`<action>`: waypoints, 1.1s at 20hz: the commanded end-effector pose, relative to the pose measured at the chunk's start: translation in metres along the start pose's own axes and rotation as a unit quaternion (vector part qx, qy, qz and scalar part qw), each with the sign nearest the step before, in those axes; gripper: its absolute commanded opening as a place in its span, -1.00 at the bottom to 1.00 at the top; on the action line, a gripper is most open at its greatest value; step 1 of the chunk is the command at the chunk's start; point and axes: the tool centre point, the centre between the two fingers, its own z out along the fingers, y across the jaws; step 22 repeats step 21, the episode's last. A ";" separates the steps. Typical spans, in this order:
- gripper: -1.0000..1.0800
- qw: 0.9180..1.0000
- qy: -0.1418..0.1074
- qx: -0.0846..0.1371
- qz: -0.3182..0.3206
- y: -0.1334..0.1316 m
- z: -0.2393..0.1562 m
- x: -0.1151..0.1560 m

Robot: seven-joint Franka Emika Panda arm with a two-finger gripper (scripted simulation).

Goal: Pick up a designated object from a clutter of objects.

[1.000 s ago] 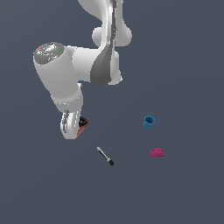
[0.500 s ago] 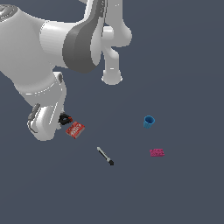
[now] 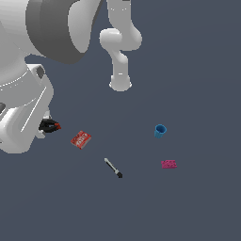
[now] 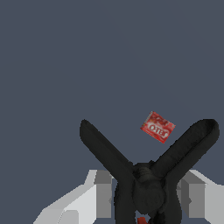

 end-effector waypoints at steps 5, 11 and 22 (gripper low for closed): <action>-1.00 1.000 -0.001 0.000 -0.001 -0.014 -0.025 0.016; -1.00 1.000 -0.001 0.000 0.000 -0.021 -0.039 0.025; -1.00 1.000 -0.001 0.000 0.000 -0.026 -0.046 0.029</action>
